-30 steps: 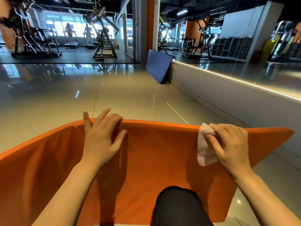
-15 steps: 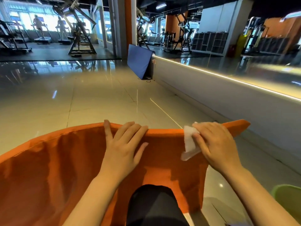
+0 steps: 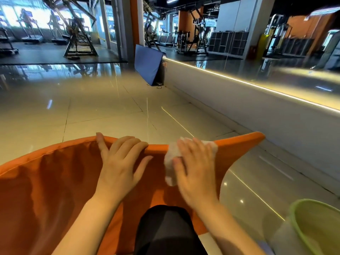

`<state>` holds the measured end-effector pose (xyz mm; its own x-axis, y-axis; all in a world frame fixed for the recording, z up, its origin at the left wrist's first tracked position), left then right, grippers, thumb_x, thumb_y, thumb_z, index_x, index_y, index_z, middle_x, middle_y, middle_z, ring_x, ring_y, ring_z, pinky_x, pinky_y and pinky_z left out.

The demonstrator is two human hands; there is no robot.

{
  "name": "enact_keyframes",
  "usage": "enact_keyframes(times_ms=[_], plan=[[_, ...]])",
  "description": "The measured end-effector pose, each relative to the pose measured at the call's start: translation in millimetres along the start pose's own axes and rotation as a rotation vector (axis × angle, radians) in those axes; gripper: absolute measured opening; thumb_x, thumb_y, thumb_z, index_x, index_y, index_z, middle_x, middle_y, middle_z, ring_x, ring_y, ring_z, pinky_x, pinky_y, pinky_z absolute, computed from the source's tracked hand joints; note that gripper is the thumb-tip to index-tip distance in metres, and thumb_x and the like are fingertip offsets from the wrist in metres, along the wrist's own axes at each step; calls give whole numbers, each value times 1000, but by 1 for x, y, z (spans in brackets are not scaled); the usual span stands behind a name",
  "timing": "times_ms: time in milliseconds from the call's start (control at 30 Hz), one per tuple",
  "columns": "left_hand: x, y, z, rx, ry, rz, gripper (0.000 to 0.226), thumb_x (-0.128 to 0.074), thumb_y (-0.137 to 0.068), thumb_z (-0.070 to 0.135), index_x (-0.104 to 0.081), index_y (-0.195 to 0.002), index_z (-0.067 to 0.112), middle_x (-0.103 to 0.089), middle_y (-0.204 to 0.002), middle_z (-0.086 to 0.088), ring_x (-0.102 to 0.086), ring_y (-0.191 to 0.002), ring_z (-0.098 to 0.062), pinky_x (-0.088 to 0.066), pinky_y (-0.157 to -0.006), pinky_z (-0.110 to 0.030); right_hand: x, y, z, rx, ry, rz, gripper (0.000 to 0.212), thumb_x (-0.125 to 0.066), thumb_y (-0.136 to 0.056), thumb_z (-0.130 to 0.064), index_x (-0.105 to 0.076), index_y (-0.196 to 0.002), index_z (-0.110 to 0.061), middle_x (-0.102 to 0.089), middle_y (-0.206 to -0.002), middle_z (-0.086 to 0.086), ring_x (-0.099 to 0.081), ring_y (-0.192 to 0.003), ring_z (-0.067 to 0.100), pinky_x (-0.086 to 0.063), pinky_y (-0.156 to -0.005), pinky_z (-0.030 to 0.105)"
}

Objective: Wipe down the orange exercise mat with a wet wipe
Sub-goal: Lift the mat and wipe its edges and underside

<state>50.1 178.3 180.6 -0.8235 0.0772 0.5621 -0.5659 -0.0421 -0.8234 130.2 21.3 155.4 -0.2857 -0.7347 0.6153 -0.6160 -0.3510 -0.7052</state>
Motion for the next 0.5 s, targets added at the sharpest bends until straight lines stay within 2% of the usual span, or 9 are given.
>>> enact_keyframes(times_ms=[67,133,200,267,400,500], plan=[[2,0,-6,-28,-17,-13,33,-55,-90,35,-72,-104,9,-69,-103,-7,-54,-107,-20,-2,-113,-69,-7,2,-17,63,40,-36,47,-35,-101,-41,-42,-144,-23,-49,-145,1,-32,-139,19,-17,-118,40],[1,1,-11,-53,-26,-36,34,-54,-91,33,-71,-107,9,-69,-106,-9,-53,-109,-21,-3,-114,-68,-3,-5,-5,159,128,-68,47,-37,-100,-40,-46,-142,-21,-52,-142,3,-38,-135,20,-21,-115,41],[0,1,-12,-58,-12,-51,33,-54,-91,31,-70,-110,9,-69,-107,-9,-54,-110,-21,-2,-115,-66,8,-12,27,167,184,-94,48,-38,-99,-40,-53,-139,-17,-55,-139,5,-42,-132,22,-23,-114,43],[-3,1,-11,-50,7,-52,33,-54,-91,31,-71,-110,10,-69,-108,-9,-54,-111,-21,0,-117,-63,24,-19,73,76,232,-121,51,-35,-100,-43,-54,-138,-15,-53,-141,6,-42,-133,25,-28,-114,46],[-4,5,-9,-58,20,-42,33,-54,-92,30,-71,-111,10,-70,-109,-8,-55,-112,-21,2,-119,-61,66,-35,166,-167,267,-174,68,-18,-97,-54,-51,-138,-12,-51,-144,10,-42,-134,30,-25,-114,42],[-3,4,-8,-68,20,-30,31,-54,-92,29,-70,-111,10,-70,-108,-8,-55,-112,-22,2,-119,-61,80,-46,187,-245,218,-137,72,-15,-94,-56,-52,-136,-11,-50,-144,12,-41,-135,32,-27,-112,42]])
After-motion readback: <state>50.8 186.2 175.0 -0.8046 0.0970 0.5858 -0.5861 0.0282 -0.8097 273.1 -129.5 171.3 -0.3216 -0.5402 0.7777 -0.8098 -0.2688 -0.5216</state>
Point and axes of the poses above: each hand's wrist, its own y-axis away from the middle knuckle, its own x-axis out of the back of the hand, z = x × y, the point moved 7 cm from there along -y, towards the middle knuckle
